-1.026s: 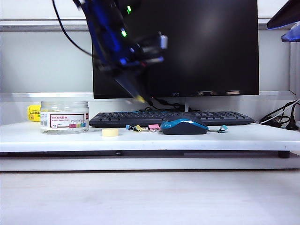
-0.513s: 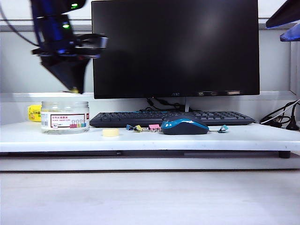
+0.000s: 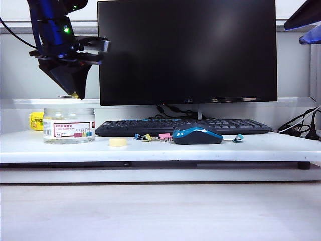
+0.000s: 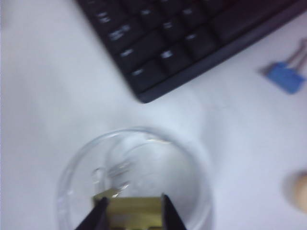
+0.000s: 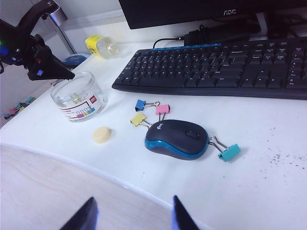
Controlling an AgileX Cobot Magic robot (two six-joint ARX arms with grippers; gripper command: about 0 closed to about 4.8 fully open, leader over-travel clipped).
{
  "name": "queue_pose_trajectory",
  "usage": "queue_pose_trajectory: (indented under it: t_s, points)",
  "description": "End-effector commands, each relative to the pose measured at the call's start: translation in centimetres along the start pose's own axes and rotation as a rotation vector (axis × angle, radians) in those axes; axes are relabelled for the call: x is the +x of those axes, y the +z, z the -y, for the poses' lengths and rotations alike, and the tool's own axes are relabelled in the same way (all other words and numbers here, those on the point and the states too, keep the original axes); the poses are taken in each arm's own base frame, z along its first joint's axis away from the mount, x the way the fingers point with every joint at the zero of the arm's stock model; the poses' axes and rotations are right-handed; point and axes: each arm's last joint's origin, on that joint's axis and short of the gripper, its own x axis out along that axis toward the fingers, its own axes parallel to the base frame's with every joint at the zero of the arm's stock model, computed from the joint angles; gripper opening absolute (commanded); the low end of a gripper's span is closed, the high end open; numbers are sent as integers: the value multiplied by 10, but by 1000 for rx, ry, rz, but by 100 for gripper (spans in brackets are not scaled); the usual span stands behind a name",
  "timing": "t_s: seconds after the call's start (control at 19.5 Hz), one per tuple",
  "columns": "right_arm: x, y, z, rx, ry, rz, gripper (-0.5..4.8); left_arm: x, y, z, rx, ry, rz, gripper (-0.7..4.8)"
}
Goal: Pick up the clips with the largest number of clips of the same color on the table and place them in a round transparent plastic box.
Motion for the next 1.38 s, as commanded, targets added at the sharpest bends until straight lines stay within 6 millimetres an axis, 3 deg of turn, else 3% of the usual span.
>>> queue_pose_trajectory:
  t_s: [0.05, 0.15, 0.31, 0.46, 0.67, 1.08, 1.38]
  points:
    - [-1, 3, -1, -14, 8, 20, 202, 4, 1, 0, 4, 18, -6, 130]
    - [-1, 3, -1, -14, 11, 19, 202, 10, 0, 1, 5, 18, -17, 161]
    - [-1, 3, -1, -14, 11, 19, 202, 12, -1, 1, 7, 19, -19, 162]
    - [-1, 3, -1, -14, 12, 20, 202, 11, 0, 1, 6, 21, -11, 268]
    - [-1, 3, -1, -14, 11, 20, 202, 8, 2, 1, 36, -12, 9, 268]
    - [0, 3, -1, -13, 11, 19, 202, -7, 3, 13, 390, -433, 197, 268]
    - [0, 3, -1, -10, 13, 19, 202, -6, 2, 18, 601, -560, 314, 268]
